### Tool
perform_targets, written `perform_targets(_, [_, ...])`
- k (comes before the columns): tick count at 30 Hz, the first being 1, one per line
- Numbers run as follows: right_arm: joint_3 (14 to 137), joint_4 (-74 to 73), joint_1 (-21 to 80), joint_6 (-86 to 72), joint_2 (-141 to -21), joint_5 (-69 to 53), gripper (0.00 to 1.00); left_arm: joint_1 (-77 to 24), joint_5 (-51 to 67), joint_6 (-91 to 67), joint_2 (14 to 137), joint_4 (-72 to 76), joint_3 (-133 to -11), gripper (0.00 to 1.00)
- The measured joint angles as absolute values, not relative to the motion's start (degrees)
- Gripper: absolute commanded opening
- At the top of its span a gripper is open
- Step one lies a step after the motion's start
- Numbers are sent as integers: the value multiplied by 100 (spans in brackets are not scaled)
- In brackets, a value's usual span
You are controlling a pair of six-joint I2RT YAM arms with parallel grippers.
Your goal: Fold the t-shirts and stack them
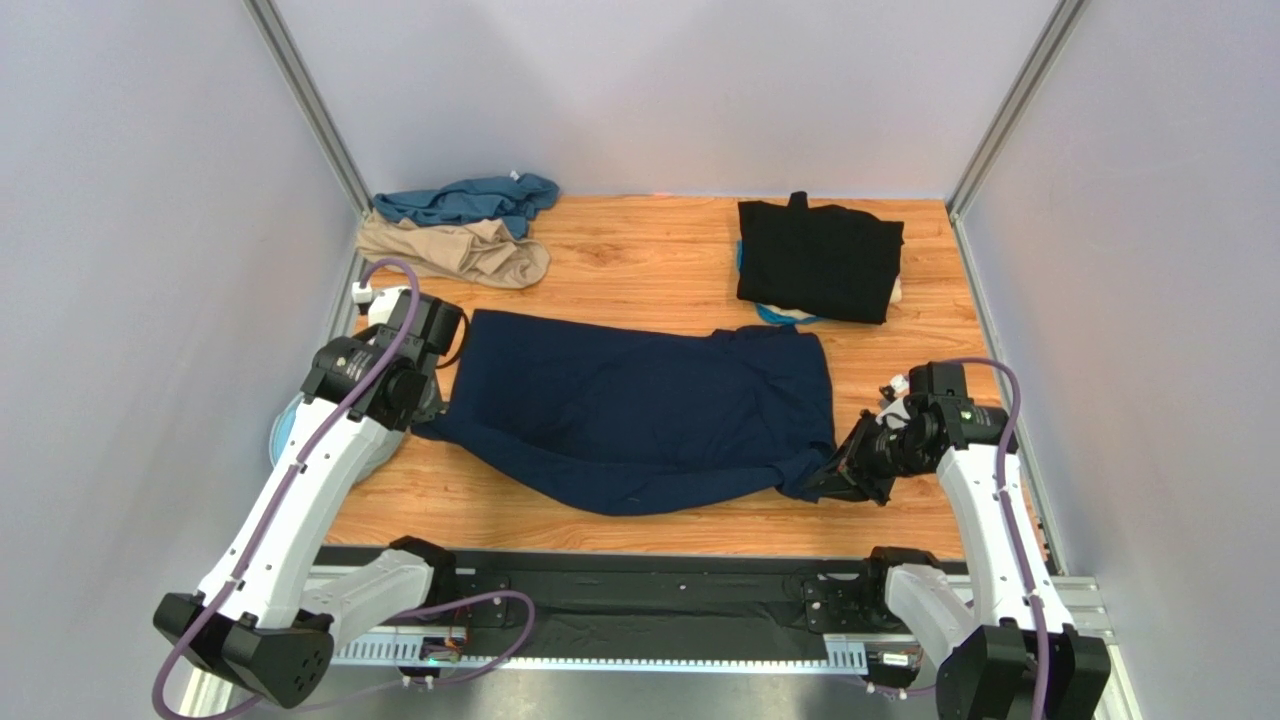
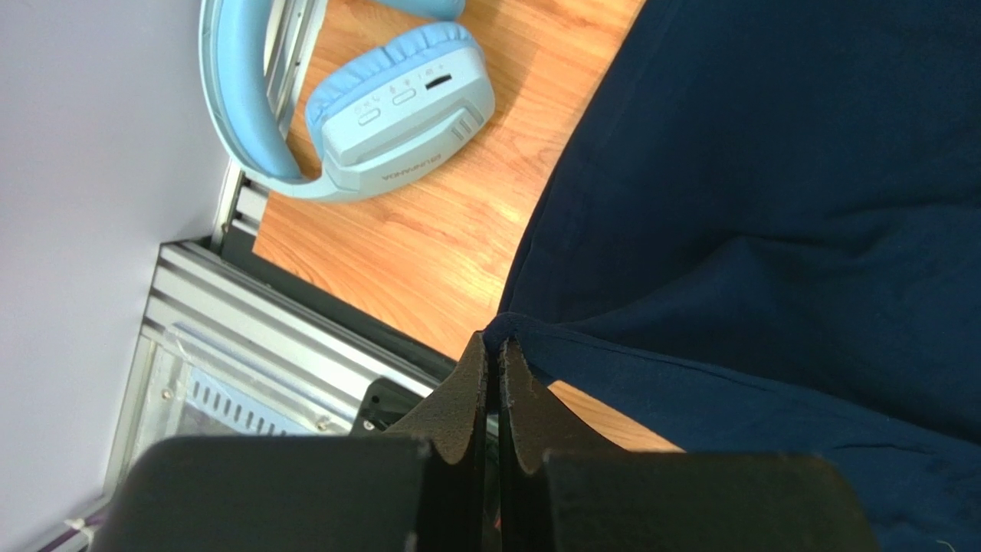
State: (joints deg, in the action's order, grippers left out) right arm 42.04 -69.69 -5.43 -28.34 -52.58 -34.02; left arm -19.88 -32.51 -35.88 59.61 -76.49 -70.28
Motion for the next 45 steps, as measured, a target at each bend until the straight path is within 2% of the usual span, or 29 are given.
perform_targets(2, [4204, -7059, -543, -2808, -5258, -3406, 6, -1988, -3214, -3623, 5905, -7688, -6987, 0])
perform_targets(3, [4204, -7107, -543, -2792, -5266, -3409, 11, -1988, -3208, -3636, 5896, -7701, -6982, 4])
perform_targets(4, [4209, -7144, -543, -2773, -5280, -3406, 24, -1988, -3201, -3640, 5894, -7701, -6982, 9])
perform_targets(5, [4226, -7203, -543, -2749, -5299, -3406, 29, -1988, -3201, -3647, 5894, -7701, -6984, 22])
perform_targets(6, [4261, -7260, -543, -2738, -5319, -3406, 36, -1988, -3201, -3651, 5900, -7708, -6991, 29])
perform_targets(8, [4421, -7384, -543, -2720, -5352, -3395, 41, -1988, -3201, -3629, 5944, -7773, -7111, 43])
perform_targets(9, [4589, -7454, -543, -2705, -5374, -3391, 43, -1988, -3234, -3636, 5977, -7800, -7312, 44])
perform_targets(17, [6353, -7520, -543, -2626, -5863, -3094, 41, -1988, -3647, -3485, 6403, -7664, -9096, 45])
perform_targets(22, [6455, -6838, -543, -2635, -6643, -2683, 41, -1975, -3457, -3153, 6375, -7039, -8379, 43])
perform_targets(27, [6814, -5942, -543, -2639, -8202, -2351, 42, -1973, -2401, -2851, 7120, -5865, -7533, 43])
perform_targets(31, [7703, -5430, -541, -2502, -9463, -2130, 42, -1975, -1728, -2617, 8232, -5192, -7675, 43])
perform_targets(35, [8243, -5094, -530, -2410, -10057, -1992, 43, -1975, -1219, -2418, 9035, -4884, -8016, 42])
perform_targets(45, [8593, -4668, -414, -2375, -11080, -1800, 43, -1979, -611, -2193, 9260, -4672, -7942, 41])
